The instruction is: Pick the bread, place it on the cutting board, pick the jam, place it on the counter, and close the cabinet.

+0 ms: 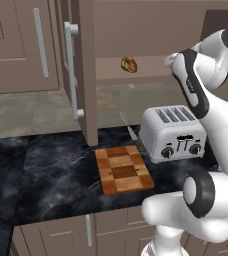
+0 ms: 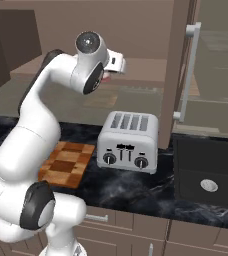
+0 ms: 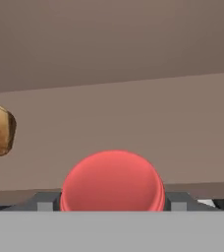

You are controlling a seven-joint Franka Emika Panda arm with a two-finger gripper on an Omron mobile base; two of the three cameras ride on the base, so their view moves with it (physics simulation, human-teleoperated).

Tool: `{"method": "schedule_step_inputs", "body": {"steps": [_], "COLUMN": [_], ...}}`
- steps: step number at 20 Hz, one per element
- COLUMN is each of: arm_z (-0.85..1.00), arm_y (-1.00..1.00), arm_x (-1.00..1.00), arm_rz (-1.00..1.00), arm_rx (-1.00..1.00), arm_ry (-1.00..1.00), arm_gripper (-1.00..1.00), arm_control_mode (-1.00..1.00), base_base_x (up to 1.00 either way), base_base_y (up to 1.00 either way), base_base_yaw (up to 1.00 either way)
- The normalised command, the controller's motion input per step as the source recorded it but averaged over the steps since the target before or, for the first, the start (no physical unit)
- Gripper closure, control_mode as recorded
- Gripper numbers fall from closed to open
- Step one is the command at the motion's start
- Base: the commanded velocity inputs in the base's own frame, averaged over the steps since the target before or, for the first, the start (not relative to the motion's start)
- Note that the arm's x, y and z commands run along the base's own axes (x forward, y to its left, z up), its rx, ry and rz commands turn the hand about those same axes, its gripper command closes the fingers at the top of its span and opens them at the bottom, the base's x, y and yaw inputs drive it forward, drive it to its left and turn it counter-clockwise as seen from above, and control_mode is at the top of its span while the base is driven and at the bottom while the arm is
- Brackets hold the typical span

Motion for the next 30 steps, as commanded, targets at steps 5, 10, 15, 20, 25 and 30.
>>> {"method": "schedule_step_inputs", "body": {"steps": [5,10,15,20,25,30], "arm_z": [0.00,-0.03,-0.12,-0.28,-0.27,-0.28], "arm_y": [-0.16,-0.11,-0.06,-0.02,-0.05,0.00], "arm_x": [-0.78,-0.80,-0.73,-0.73,-0.61,-0.26], "arm_rz": [0.00,0.00,0.00,0.00,0.00,0.00], "arm_rx": [0.00,0.00,0.00,0.00,0.00,0.00], "arm_ry": [0.00,0.00,0.00,0.00,0.00,0.00], "arm_gripper": [1.00,1.00,1.00,1.00,1.00,1.00], "arm_control_mode": [-1.00,-1.00,-1.00,-1.00,-1.00,-1.00], "base_base_x": [0.00,0.00,0.00,0.00,0.00,0.00], "base_base_y": [0.00,0.00,0.00,0.00,0.00,0.00], "base_base_yaw": [0.00,0.00,0.00,0.00,0.00,0.00]}}
